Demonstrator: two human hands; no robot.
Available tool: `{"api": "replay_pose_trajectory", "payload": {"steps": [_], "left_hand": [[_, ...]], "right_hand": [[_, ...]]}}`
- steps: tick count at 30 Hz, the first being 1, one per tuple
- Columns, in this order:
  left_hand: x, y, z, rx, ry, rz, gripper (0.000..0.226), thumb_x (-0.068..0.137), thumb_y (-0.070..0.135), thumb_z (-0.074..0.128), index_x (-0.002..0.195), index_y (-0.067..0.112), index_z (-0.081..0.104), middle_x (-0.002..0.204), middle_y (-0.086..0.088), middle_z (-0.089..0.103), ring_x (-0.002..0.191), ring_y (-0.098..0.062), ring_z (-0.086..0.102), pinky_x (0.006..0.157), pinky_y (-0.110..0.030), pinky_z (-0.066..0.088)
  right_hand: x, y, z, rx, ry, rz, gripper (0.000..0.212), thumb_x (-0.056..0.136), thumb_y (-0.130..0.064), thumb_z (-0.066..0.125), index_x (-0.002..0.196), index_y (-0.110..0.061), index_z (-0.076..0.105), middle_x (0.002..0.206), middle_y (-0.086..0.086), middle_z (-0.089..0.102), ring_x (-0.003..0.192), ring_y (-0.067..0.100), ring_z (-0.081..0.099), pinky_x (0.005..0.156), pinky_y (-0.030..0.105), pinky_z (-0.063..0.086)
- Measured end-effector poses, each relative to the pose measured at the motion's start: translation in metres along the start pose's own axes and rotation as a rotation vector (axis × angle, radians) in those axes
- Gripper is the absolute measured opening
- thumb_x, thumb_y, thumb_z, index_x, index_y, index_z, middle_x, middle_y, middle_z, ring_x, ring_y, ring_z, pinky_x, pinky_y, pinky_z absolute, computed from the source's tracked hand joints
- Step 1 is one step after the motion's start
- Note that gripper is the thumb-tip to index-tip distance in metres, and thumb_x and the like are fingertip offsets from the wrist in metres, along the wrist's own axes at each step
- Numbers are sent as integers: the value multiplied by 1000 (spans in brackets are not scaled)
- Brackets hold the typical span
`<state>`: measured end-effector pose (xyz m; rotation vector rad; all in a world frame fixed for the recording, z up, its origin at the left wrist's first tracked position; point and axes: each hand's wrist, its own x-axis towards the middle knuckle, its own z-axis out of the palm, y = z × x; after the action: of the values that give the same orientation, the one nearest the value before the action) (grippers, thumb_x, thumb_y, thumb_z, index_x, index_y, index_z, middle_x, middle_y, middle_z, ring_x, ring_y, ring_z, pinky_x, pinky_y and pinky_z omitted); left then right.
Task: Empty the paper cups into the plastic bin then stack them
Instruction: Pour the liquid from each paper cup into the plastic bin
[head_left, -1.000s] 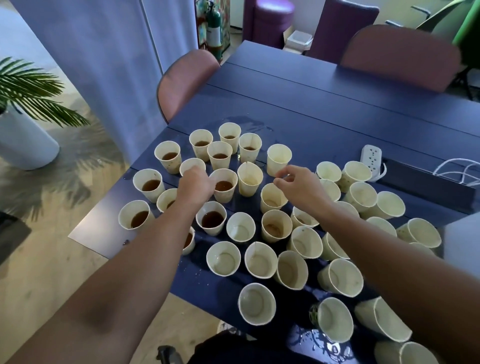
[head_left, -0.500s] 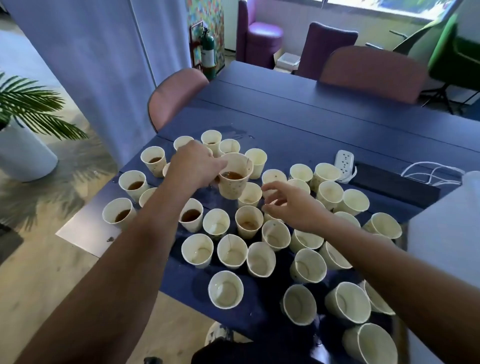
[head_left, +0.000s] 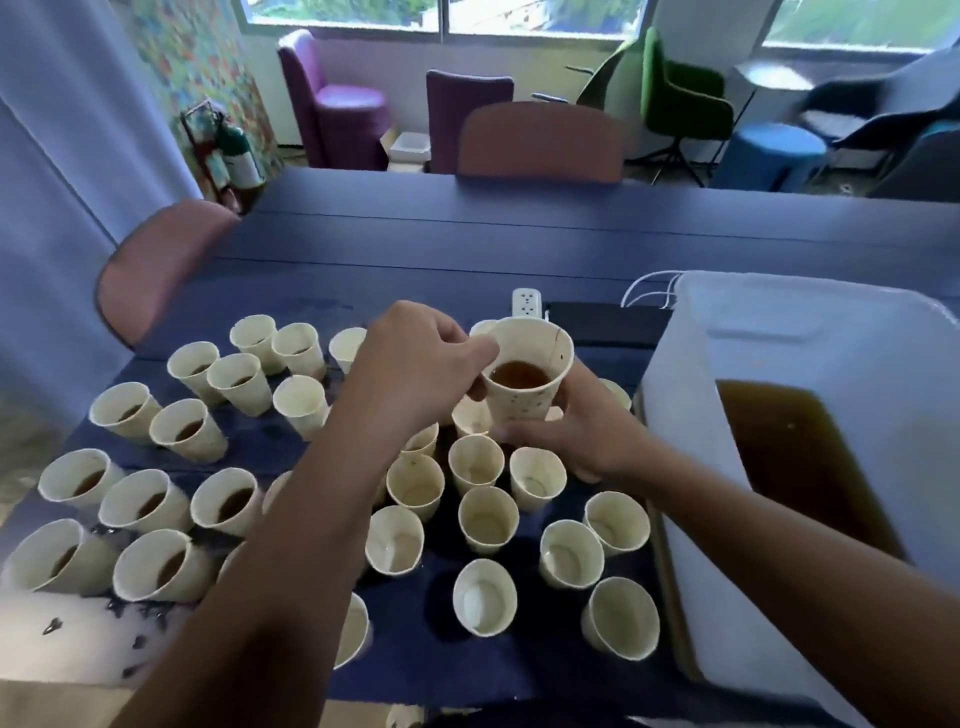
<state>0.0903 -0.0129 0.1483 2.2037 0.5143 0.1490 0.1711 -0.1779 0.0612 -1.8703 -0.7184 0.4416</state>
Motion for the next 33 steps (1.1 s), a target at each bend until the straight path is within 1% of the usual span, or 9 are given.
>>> {"api": "replay_pose_trajectory", "payload": {"steps": [3,7,9,12,14,19,22,28,33], "left_hand": [[-1,24,23,-11,-67,57,27,85,27,61,63,16,72,55,11,69,38,0,50,52,-21,39],[2,48,52,-130,-123,150,28,93,36,62,74,18,72,66,10,74,40,1,49,59,-24,42],[5,59,67,-148,-148,206,26,94,42,61,80,23,72,67,11,74,43,2,50,63,-28,43],[11,67,90,-87,-209,259,17,94,38,63,84,27,71,70,12,74,46,4,51,65,-28,43],[12,73,107,0,-262,315,9,93,35,65,87,31,71,77,13,74,61,3,59,67,-26,45],[8,81,143,144,-409,472,5,93,34,67,98,35,69,90,19,67,81,4,60,69,-18,46],[9,77,162,196,-440,524,16,92,36,69,108,35,65,104,16,64,85,0,58,78,-24,51],[8,65,179,289,-487,531,63,90,50,71,145,35,45,149,16,44,128,-10,50,101,-32,45],[10,50,187,326,-527,462,81,86,63,68,155,40,33,159,18,34,138,-14,44,108,-44,46]], "right_hand": [[-20,3,-29,-8,125,-3,70,73,-24,88,132,-23,52,116,-11,67,109,4,63,87,20,51],[-49,8,-70,-36,253,-9,62,78,-10,84,132,-15,53,117,-6,67,109,8,63,89,19,50],[-63,12,-94,-59,325,-8,59,78,-10,84,130,-15,54,116,-4,67,108,8,63,88,18,49],[-80,24,-124,-114,390,13,63,76,-22,84,131,-18,54,120,0,66,112,16,62,95,32,52],[-93,34,-144,-154,430,42,68,72,-29,85,132,-22,53,120,-4,66,113,15,62,96,33,52],[-117,56,-184,-238,512,137,63,75,-16,86,129,-26,55,111,-13,68,101,0,63,83,12,47],[-122,69,-197,-253,543,165,64,76,-17,85,131,-26,53,114,-10,66,104,6,63,86,24,51],[-126,87,-195,-272,591,224,70,76,-13,85,129,-22,39,110,-15,57,97,0,59,75,18,48],[-127,103,-191,-321,613,265,69,75,-15,84,122,-29,35,108,-7,59,98,15,62,79,31,52]]}}
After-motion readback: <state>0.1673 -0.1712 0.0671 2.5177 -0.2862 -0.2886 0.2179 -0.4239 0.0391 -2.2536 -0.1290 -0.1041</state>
